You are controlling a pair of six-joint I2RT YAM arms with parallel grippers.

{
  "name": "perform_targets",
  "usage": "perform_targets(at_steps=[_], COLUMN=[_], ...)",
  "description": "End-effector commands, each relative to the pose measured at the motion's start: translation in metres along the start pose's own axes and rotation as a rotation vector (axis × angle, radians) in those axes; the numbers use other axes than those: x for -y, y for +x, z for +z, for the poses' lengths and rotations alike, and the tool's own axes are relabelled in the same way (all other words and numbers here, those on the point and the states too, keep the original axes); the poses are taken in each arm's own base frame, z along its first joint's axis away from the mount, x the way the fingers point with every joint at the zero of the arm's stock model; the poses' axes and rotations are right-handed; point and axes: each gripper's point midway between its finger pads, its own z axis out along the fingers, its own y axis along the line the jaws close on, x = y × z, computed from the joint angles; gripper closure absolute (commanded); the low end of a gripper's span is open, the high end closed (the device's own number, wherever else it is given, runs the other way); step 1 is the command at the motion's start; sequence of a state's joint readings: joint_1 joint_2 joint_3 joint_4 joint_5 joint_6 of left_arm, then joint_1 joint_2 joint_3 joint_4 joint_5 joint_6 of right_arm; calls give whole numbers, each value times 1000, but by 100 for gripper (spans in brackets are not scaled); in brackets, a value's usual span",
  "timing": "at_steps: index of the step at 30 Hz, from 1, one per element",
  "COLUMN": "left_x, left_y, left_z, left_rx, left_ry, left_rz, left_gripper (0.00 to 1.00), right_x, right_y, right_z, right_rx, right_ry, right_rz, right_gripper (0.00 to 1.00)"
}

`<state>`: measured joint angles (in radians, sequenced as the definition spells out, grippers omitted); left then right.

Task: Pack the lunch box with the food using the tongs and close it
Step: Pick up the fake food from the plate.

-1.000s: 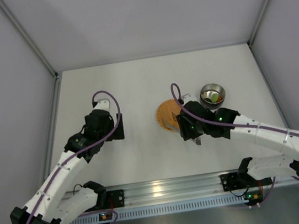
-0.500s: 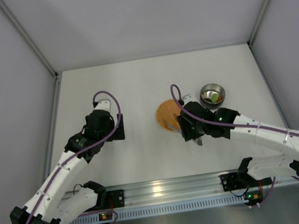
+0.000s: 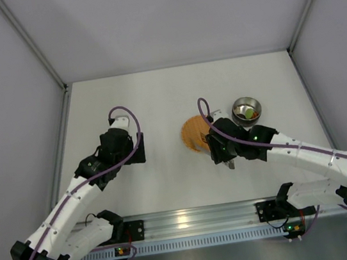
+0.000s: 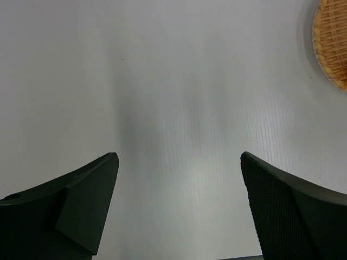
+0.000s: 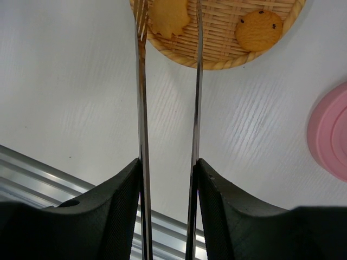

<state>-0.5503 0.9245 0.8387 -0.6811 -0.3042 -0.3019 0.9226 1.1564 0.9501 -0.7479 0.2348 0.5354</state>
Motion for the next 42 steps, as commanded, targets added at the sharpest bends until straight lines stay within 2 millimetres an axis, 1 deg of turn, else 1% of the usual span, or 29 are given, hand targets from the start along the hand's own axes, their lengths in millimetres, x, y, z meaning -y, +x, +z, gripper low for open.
perform_targets(at_steps=[1, 8, 16, 20, 21, 24, 27, 33, 36, 40, 42], left_x=[2, 2, 1, 1, 1, 1, 1, 3, 4, 5, 5], left_y=[-8, -9, -9, -9, -9, -9, -8, -8, -8, -8, -8], left_z=[-2, -4, -4, -4, -4, -4, -3, -4, -4, -5, -5], left_rx=[47, 54, 56, 53, 55, 56, 52, 52, 54, 53, 56], left_ry=[9, 7, 5, 5, 5, 5, 4, 11, 15, 17, 16], left_rz=[-11, -13, -12, -13, -13, -12, -12, -8, -6, -4, -3], left_gripper=[1, 1, 1, 1, 1, 1, 1, 1, 1, 1, 1], right_x=[-7, -6, -7, -5, -4, -4, 2, 15, 25, 52, 71], right_y=[-7, -1, -1, -2, -2, -10, -15, -38, -45, -53, -56], right_z=[-6, -3, -2, -1, -2, -6, -11, -31, -38, -49, -52], right_rx=[30, 27, 31, 38, 38, 62, 81, 147, 166, 201, 207], right_ry=[-25, -29, -37, -28, -27, -24, 6, 40, 73, 153, 190], right_rz=[11, 15, 17, 20, 21, 27, 30, 58, 65, 87, 128], right_gripper=[57, 57, 57, 61, 66, 71, 72, 72, 72, 71, 71])
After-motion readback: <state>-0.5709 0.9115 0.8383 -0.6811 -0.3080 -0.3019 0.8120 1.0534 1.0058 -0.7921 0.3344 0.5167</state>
